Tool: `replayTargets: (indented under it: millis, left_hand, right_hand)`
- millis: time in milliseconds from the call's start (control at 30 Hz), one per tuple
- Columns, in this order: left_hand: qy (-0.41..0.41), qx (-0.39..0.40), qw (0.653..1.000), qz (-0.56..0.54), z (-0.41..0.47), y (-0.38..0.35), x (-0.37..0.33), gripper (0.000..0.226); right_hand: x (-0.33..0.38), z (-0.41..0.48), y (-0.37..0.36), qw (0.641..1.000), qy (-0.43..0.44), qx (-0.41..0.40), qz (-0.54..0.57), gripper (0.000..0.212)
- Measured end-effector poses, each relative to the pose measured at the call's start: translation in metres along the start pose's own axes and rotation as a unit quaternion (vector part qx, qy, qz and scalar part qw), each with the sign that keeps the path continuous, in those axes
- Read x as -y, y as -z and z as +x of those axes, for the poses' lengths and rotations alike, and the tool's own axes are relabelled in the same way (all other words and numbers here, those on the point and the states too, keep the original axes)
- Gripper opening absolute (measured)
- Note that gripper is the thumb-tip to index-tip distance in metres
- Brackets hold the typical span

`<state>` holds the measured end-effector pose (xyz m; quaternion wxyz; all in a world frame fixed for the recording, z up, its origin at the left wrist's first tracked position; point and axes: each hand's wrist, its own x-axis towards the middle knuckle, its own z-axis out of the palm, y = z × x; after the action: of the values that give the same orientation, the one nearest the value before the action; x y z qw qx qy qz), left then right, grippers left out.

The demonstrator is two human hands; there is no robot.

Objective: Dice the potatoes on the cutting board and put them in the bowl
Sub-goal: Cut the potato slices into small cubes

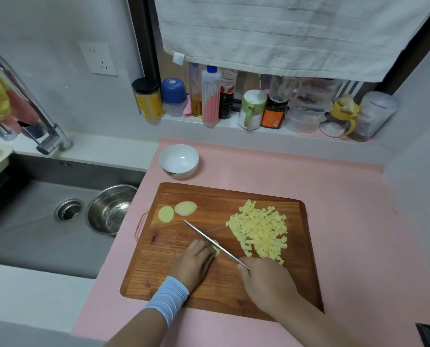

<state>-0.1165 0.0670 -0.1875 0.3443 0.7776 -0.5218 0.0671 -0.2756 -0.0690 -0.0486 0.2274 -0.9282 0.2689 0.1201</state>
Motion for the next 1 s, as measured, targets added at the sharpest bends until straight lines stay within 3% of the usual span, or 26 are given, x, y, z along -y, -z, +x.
replayTargets:
  millis: [200, 400, 700, 1000]
  left_hand:
    - [-0.002, -0.002, 1.000, -0.003, 0.001, 0.001, -0.001, 0.016]
    - [-0.004, 0.002, 1.000, -0.019, 0.001, 0.000, 0.001, 0.004]
    - [-0.008, -0.009, 1.000, -0.014, 0.003, 0.000, 0.000, 0.014]
    - [-0.004, -0.006, 1.000, 0.015, -0.002, 0.001, -0.001, 0.015]
  right_hand:
    - [-0.009, -0.009, 0.000, 0.999, -0.028, 0.016, 0.015, 0.031]
    - [-0.001, 0.011, -0.005, 0.995, -0.057, 0.056, 0.059, 0.042]
    - [0.003, 0.037, -0.014, 0.992, -0.086, 0.058, 0.078, 0.030]
    - [0.008, 0.026, -0.007, 0.996, -0.054, 0.041, 0.052, 0.030]
